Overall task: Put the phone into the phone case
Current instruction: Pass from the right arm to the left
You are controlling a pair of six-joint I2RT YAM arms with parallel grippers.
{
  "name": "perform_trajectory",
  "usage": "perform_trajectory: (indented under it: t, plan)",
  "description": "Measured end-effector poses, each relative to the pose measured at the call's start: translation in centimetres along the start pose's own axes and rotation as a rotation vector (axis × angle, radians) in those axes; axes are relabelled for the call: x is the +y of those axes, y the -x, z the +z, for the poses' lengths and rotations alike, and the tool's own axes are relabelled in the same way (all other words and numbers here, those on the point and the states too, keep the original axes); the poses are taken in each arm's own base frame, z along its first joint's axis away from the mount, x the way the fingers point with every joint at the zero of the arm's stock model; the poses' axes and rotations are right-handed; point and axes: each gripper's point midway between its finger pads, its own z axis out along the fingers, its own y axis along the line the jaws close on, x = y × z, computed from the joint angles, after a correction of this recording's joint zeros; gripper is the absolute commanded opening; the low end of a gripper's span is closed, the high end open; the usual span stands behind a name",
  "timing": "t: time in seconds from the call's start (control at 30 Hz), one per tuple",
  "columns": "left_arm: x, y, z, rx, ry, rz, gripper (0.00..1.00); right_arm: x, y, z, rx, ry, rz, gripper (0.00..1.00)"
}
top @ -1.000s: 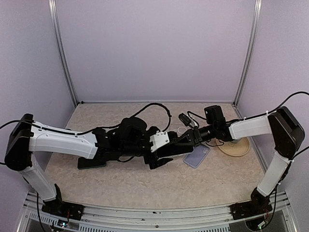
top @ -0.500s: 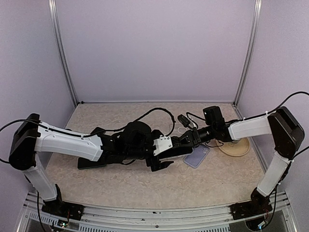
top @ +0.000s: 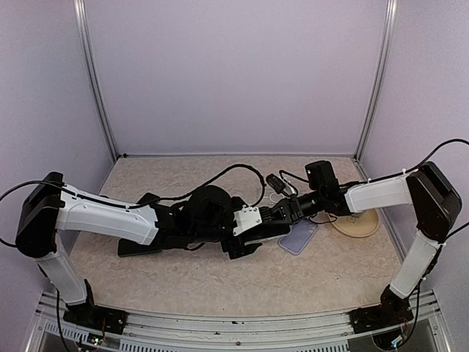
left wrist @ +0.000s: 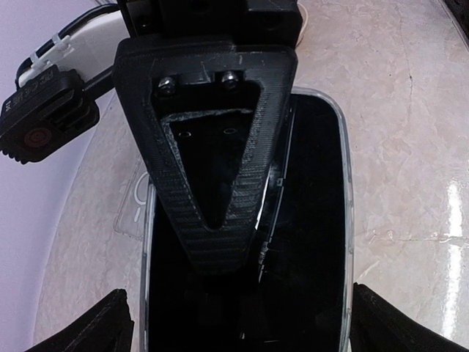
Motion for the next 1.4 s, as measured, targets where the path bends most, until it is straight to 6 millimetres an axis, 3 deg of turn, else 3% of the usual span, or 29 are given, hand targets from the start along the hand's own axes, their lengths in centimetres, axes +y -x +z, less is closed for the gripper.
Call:
perform_trajectory:
  t: [0.1,0.43,0.53,0.67,0.87,1.1,1.4]
  plan:
    - [-0.2,-0.3,0.2,0.008,-0.005,0.001,0.96,0.1,0.0,0.0,0.002,0.003,-0.002,0.0]
    - [-0.6,-1.0,0.9,0.059,-0.043,0.009,0.6,0.2,-0.2,0.0,0.013,0.009,0.011,0.0]
    - [-0.6,-1.0,0.9,0.063,-0.048,0.006,0.55,0.1,-0.3,0.0,0.013,0.009,0.013,0.1]
    - [-0.7,-1.0,0.9,0.061,-0.05,0.001,0.53,0.1,-0.3,0.0,0.014,0.008,0.018,0.3]
    - [-0.8,-1.5,0.9,0.08,-0.055,-0.016,0.52,0.6,0.3,0.1,0.009,0.014,-0.01,0.44]
    - [-0.7,-2.0,0.9,0.097,-0.055,-0.025,0.52,0.5,0.9,-0.6,-0.013,0.0,-0.012,0.52]
    - [-0.3,-2.1,0.9,0.091,-0.04,-0.038,0.52,0.7,3.3,-4.6,-0.134,-0.08,-0.038,0.51]
